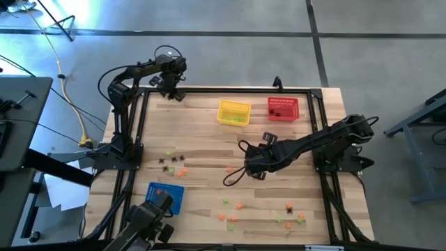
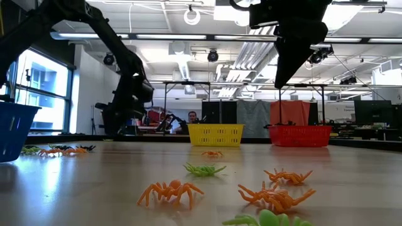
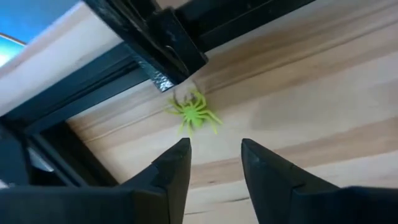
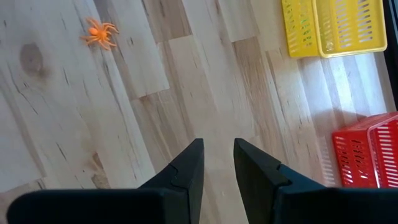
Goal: Sort Halloween decoration
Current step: Put the green spider toy into the yellow bin
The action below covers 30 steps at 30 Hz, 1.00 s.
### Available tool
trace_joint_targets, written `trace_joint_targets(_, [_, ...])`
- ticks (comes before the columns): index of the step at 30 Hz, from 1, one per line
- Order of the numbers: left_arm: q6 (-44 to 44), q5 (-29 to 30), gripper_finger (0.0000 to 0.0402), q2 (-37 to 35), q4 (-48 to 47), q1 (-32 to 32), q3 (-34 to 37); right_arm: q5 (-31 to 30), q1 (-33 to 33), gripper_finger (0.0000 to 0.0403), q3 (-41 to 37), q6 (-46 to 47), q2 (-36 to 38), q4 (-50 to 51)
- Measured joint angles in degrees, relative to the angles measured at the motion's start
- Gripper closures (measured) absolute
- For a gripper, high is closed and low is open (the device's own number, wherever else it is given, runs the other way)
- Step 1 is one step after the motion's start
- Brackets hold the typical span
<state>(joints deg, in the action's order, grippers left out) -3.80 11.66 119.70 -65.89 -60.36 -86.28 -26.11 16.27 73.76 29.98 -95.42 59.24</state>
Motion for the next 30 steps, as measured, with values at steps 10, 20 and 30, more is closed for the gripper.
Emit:
trace_joint_targets(10, [-0.4, -0.6, 0.0261, 3.7, 0.7, -1.3, -0.3, 0.0, 0.0, 0.0320, 0.0, 0.0, 0.0, 0.0])
trace_joint_targets(20, [-0.4, -0.6, 0.0266, 3.8, 1.6, -1.6, -0.1, 0.0, 0.0, 0.0320, 0.0, 0.0, 0.0, 0.0])
trace_joint_targets(30, [-0.9, 0.8, 0.0261, 1.3, 3.0, -1.9, 0.1, 0.0, 0.0, 0.0320, 0.0, -0.3, 0.0, 0.0])
